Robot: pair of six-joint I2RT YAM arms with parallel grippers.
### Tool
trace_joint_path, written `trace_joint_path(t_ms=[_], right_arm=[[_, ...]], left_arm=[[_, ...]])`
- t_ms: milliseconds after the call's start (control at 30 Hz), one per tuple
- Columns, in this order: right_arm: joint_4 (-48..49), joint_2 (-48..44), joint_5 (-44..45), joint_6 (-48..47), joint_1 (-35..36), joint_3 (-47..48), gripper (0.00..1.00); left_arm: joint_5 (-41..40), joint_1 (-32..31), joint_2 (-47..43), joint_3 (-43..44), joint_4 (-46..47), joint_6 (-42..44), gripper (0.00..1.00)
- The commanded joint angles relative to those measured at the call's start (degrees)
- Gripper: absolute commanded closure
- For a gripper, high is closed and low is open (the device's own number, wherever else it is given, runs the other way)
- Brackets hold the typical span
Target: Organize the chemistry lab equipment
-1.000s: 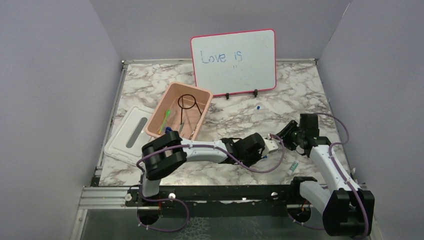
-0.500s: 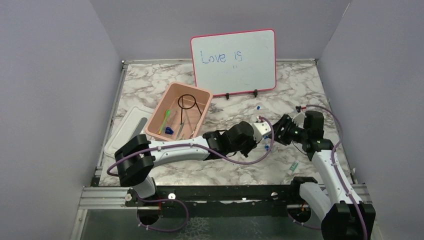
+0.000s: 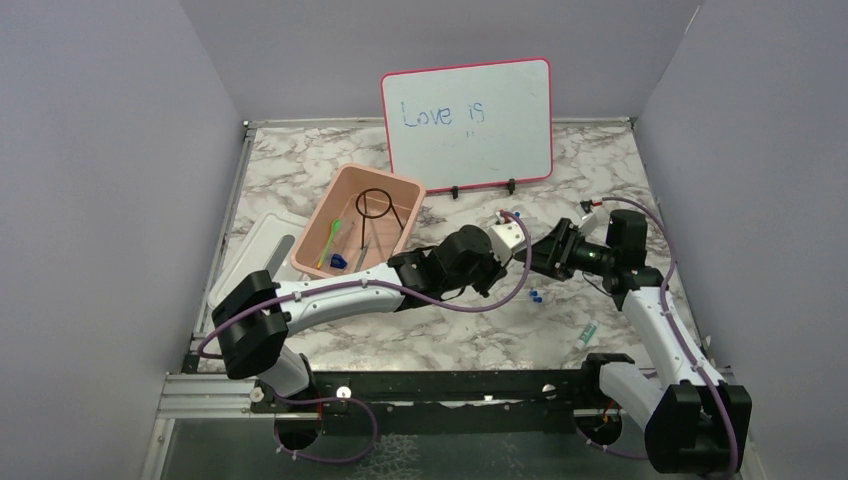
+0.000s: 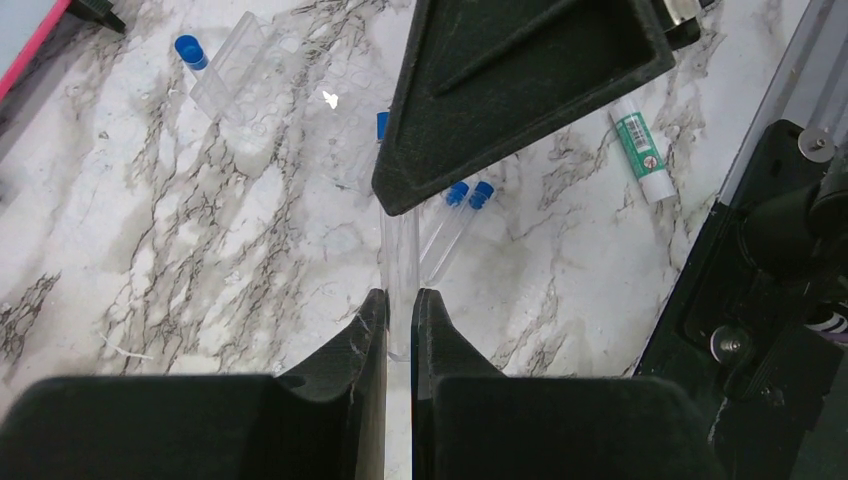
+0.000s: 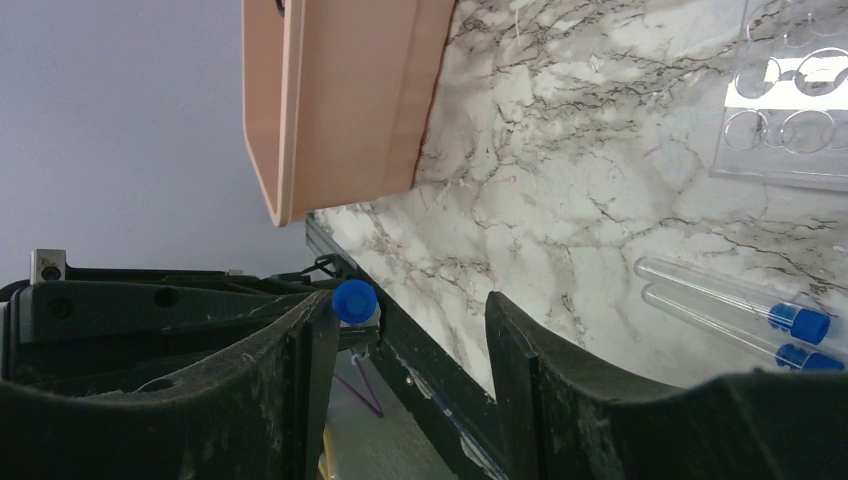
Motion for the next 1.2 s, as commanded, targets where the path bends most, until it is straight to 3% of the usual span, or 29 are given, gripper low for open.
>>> trace_joint_path(t_ms=[0, 467, 533, 600, 767, 933, 1167], right_arm=[[4.52, 1.11, -4.63, 1.98, -0.09, 1.32, 0.42], [6.28, 2.58, -6.76, 2.81, -0.09, 0.75, 0.78], [5.70, 2.32, -5.93, 2.34, -0.09, 1.15, 0.83], [4.37, 2.20, -4.25, 1.31, -0.09, 1.99, 0.87], [-0.13, 0.53, 8.03, -3.16, 0.08, 4.98, 0.88], [-0.67, 0.60, 23.62, -6.47, 1.81, 7.69, 0.88], [1.35, 3.46, 49.55, -10.70, 14.47, 11.74, 0.88]], left_arm=[[1.91, 0.17, -0.92, -0.40, 1.67, 0.71, 0.99], [2.47, 0.17, 0.81, 0.01, 1.56, 0.93, 0.99], [1.45, 0.25, 0.68, 0.23, 1.30, 0.14, 0.95], [0.77, 0.83, 0.51, 0.70, 0.87, -1.24, 0.86], [-2.78, 2.85, -1.46, 2.41, -1.84, -4.03, 0.57], [-8.28, 5.45, -6.38, 3.91, -6.77, -5.31, 0.49], [-11.28, 6.96, -15.33, 2.92, -13.18, -2.18, 0.42]])
